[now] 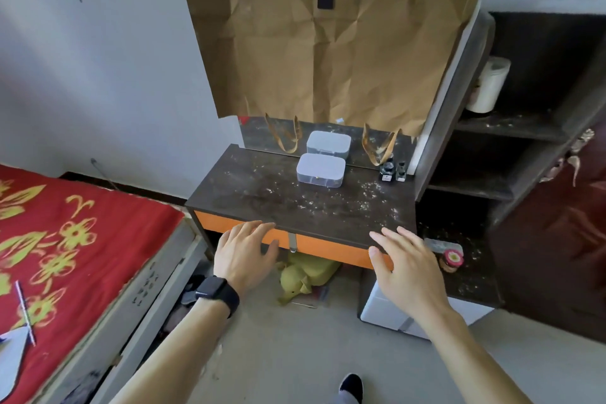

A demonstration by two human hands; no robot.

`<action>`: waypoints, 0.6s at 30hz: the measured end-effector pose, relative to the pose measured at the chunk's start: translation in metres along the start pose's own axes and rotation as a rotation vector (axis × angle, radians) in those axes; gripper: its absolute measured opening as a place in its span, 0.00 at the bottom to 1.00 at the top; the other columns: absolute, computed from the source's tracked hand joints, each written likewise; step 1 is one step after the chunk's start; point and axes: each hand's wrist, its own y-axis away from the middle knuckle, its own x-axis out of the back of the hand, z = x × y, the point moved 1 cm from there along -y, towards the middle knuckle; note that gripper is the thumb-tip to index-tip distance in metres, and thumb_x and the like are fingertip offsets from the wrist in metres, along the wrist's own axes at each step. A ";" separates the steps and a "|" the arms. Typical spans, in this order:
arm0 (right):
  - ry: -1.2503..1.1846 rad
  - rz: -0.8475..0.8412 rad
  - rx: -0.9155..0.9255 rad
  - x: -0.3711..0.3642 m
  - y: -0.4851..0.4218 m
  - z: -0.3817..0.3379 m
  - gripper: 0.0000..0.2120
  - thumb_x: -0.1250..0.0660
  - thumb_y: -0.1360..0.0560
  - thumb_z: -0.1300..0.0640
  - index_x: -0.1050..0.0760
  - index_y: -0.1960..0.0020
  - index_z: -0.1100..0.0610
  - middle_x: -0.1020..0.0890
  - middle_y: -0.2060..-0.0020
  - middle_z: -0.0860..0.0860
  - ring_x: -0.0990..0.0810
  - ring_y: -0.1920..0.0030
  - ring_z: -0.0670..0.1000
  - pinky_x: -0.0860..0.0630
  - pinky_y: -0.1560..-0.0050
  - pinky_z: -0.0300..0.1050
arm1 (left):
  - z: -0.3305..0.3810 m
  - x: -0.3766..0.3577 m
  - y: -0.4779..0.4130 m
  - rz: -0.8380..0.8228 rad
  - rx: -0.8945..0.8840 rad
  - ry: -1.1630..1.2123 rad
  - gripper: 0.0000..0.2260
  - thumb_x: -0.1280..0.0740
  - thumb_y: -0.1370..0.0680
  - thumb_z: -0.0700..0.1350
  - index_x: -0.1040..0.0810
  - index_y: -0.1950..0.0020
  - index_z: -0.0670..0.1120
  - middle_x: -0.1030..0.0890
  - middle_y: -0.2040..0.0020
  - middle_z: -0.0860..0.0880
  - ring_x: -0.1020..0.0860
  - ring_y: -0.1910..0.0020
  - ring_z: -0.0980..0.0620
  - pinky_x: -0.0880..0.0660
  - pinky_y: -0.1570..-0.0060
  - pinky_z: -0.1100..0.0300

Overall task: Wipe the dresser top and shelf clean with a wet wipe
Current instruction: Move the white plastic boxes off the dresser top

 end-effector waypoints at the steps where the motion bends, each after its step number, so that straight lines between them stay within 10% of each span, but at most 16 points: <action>1: -0.005 -0.025 0.001 -0.007 -0.017 0.006 0.25 0.49 0.22 0.40 0.20 0.36 0.47 0.19 0.37 0.45 0.28 0.30 0.52 0.30 0.33 0.53 | 0.002 -0.005 -0.016 -0.013 0.021 -0.003 0.18 0.39 0.21 0.58 0.26 0.32 0.59 0.24 0.32 0.55 0.30 0.31 0.50 0.35 0.32 0.52; 12: -0.026 -0.251 0.001 -0.096 -0.161 0.063 0.28 0.50 0.24 0.39 0.19 0.38 0.48 0.18 0.39 0.46 0.24 0.33 0.53 0.27 0.35 0.51 | 0.014 -0.068 -0.161 -0.190 0.258 0.133 0.19 0.41 0.21 0.59 0.27 0.31 0.59 0.25 0.32 0.56 0.30 0.31 0.50 0.35 0.32 0.54; 18: 0.048 -0.527 -0.036 -0.161 -0.222 0.087 0.22 0.45 0.18 0.43 0.30 0.27 0.47 0.29 0.27 0.45 0.38 0.24 0.49 0.41 0.25 0.45 | 0.023 -0.138 -0.242 -0.380 0.479 0.441 0.19 0.38 0.22 0.59 0.26 0.33 0.56 0.22 0.37 0.52 0.25 0.37 0.50 0.29 0.38 0.56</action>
